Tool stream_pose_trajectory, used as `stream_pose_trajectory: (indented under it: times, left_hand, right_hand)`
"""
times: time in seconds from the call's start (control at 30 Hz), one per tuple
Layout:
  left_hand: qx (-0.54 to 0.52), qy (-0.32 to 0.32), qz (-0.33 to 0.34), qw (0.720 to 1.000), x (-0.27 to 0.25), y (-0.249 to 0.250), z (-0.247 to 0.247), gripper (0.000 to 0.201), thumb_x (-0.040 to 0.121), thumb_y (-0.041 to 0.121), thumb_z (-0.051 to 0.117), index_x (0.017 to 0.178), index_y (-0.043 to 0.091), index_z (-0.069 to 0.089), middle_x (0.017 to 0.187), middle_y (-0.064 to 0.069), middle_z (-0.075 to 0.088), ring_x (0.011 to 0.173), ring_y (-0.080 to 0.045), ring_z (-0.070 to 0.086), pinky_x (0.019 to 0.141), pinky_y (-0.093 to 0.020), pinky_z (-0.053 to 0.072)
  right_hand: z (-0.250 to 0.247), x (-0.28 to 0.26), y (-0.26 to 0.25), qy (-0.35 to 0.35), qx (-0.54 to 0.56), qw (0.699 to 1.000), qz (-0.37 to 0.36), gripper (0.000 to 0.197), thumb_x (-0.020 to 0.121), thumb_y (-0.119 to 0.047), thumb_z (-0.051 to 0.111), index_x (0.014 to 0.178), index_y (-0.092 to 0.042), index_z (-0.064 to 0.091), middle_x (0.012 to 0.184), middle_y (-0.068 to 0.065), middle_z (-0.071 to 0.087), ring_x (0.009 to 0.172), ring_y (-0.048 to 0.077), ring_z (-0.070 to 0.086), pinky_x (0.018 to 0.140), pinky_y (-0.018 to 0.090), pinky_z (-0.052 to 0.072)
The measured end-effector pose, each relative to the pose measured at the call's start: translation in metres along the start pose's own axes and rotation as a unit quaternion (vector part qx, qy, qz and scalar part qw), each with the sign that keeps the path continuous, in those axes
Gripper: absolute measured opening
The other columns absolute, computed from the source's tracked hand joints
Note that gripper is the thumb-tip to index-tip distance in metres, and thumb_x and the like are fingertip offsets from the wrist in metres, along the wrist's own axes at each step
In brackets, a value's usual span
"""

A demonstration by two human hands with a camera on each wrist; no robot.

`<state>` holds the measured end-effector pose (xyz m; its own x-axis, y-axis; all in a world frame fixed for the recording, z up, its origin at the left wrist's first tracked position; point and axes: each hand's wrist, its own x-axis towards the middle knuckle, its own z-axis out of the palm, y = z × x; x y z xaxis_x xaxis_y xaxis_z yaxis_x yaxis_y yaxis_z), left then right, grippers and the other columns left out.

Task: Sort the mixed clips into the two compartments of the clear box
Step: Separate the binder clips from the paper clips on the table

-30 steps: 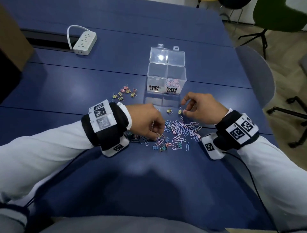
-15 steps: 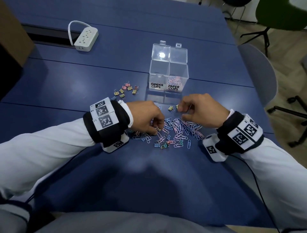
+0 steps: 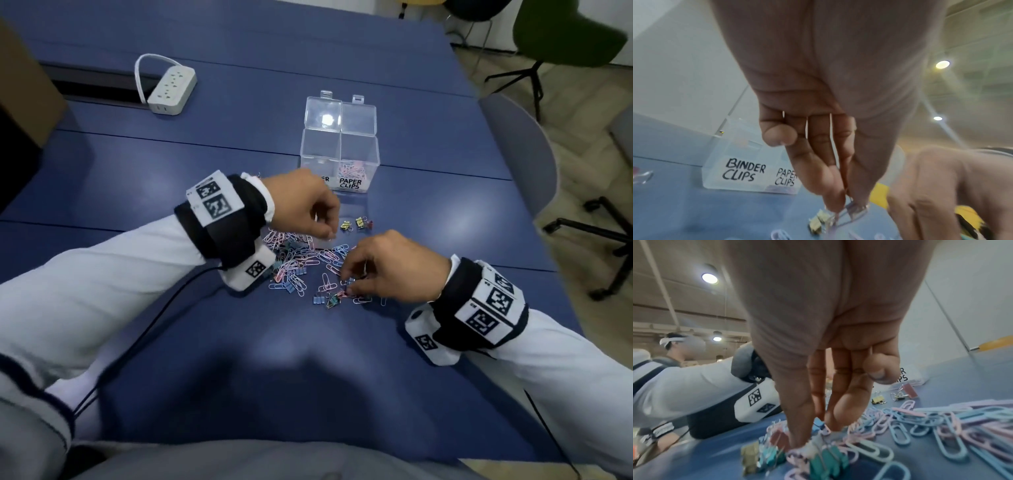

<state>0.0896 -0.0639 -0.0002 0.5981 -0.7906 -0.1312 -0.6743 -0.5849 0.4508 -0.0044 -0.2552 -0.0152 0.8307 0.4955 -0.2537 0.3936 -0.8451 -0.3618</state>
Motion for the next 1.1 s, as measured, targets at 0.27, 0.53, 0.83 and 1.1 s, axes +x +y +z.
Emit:
stream_pose_trajectory:
  times: [0.27, 0.53, 0.83, 1.1]
  left_hand:
    - [-0.100, -0.051, -0.062, 0.992, 0.031, -0.005, -0.008, 0.010, 0.088, 0.027, 0.065, 0.095, 0.019, 0.065, 0.080, 0.010, 0.075, 0.074, -0.006, 0.071, 0.081, -0.030, 0.056]
    - [-0.085, -0.033, -0.079, 0.993, 0.041, -0.014, 0.006, 0.009, 0.092, 0.023, 0.058, 0.099, 0.017, 0.058, 0.084, 0.003, 0.074, 0.057, 0.000, 0.061, 0.065, -0.022, 0.050]
    - [-0.004, -0.001, -0.091, 0.996, 0.041, -0.022, 0.008, 0.020, 0.091, 0.029, 0.060, 0.109, 0.021, 0.063, 0.086, 0.006, 0.068, 0.077, -0.013, 0.061, 0.079, -0.027, 0.050]
    - [0.067, -0.008, -0.124, 0.990, 0.039, -0.014, 0.014, 0.030, 0.073, 0.050, 0.075, 0.078, 0.020, 0.071, 0.071, 0.007, 0.069, 0.067, -0.010, 0.064, 0.066, -0.026, 0.054]
  right_hand:
    - [-0.032, 0.004, 0.028, 0.079, 0.081, 0.991, 0.077, 0.014, 0.076, -0.029, 0.071, 0.089, -0.029, 0.074, 0.069, -0.013, 0.070, 0.065, 0.002, 0.062, 0.066, 0.007, 0.044]
    - [-0.030, 0.023, 0.049, 0.132, 0.089, 0.980, 0.120, 0.015, 0.078, -0.026, 0.074, 0.092, -0.022, 0.073, 0.077, -0.004, 0.072, 0.069, 0.009, 0.063, 0.068, 0.013, 0.044]
    - [-0.022, 0.034, 0.050, 0.153, 0.058, 0.979, 0.118, 0.030, 0.072, -0.037, 0.076, 0.100, -0.030, 0.067, 0.079, -0.014, 0.069, 0.075, 0.009, 0.065, 0.080, 0.038, 0.056]
    - [-0.024, 0.036, 0.050, 0.142, 0.025, 0.981, 0.127, 0.015, 0.071, -0.038, 0.075, 0.082, -0.031, 0.067, 0.072, -0.013, 0.063, 0.070, 0.009, 0.061, 0.075, 0.038, 0.056]
